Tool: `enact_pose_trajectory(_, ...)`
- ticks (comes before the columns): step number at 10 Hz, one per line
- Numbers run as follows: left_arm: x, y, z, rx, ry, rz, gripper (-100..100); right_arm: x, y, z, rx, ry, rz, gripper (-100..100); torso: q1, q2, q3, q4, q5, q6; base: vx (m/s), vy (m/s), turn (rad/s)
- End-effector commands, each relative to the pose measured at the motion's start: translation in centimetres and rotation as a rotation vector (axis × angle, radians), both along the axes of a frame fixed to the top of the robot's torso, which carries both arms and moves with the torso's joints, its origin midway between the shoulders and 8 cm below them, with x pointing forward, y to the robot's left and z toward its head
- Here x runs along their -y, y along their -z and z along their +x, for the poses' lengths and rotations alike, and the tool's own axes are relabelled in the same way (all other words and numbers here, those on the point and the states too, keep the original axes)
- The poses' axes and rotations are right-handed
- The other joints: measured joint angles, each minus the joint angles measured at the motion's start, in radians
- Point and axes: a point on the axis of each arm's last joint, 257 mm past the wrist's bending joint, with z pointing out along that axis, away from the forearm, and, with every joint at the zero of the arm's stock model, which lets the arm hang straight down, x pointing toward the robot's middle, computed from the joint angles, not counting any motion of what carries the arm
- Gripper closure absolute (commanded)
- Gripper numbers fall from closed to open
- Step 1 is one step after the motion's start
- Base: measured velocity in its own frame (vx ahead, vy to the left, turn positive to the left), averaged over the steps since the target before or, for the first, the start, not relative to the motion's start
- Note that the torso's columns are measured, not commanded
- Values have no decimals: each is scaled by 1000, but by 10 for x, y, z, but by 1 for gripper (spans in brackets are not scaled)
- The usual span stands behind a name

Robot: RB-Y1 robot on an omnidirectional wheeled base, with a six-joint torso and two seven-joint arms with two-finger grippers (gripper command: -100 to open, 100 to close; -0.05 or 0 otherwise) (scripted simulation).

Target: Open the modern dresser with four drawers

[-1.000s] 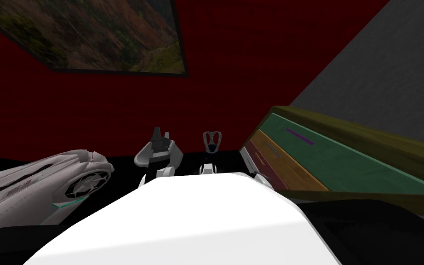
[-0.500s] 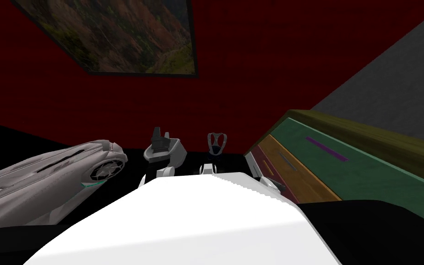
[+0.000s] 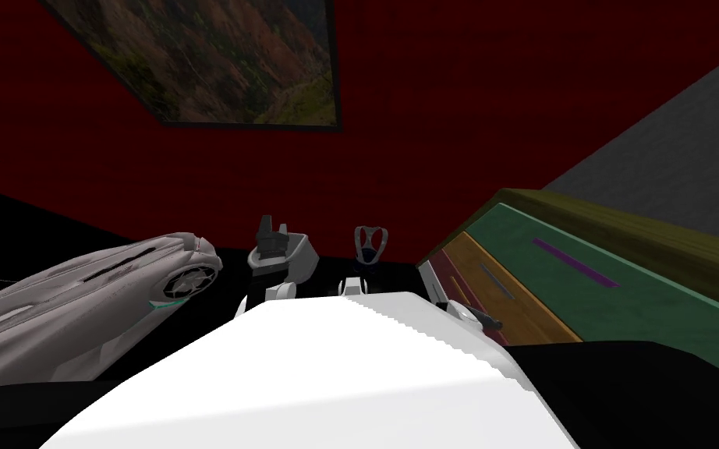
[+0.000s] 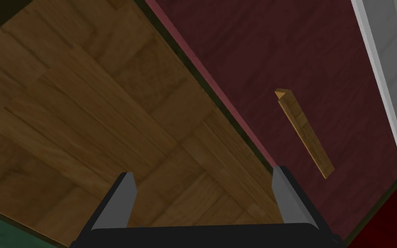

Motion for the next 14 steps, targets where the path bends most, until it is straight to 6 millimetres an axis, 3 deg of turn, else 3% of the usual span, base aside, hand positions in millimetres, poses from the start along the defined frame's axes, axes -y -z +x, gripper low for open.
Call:
enact_pose_trajectory(1, 0, 0, 0, 0, 0, 0, 0, 17, -16, -10, -34, 16, -50, -100, 1, -1, 0, 0, 0, -1, 27, -5, 88)
enact_pose_trajectory(2, 0, 0, 0, 0, 0, 0, 0, 18, -15, -17, -47, 24, -50, -100, 0, -1, -1, 0, 0, 0, 14, -3, -10)
enact_pose_trajectory(5, 0, 0, 0, 0, 0, 0, 0, 56, -58, -47, -144, 76, -171, -100, 0, -1, -1, 0, 0, -1, 35, -2, 182)
enact_pose_trajectory(6, 0, 0, 0, 0, 0, 0, 0, 56, -58, -47, -144, 76, -171, -100, 0, -1, -1, 0, 0, 0, 31, -5, 75)
enact_pose_trajectory(9, 0, 0, 0, 0, 0, 0, 0, 83, -97, -68, -214, 120, -267, -100, 0, 0, 0, 0, 0, -1, 28, -7, 164)
enact_pose_trajectory(13, 0, 0, 0, 0, 0, 0, 0, 85, -98, -68, -215, 119, -268, -100, -5, 2, 1, 1, -1, 0, 0, -49, 22)
enact_pose_trajectory(14, 0, 0, 0, 0, 0, 0, 0, 85, -98, -68, -215, 119, -269, 100, -1, 1, 1, 0, -1, -1, -2, -13, -2)
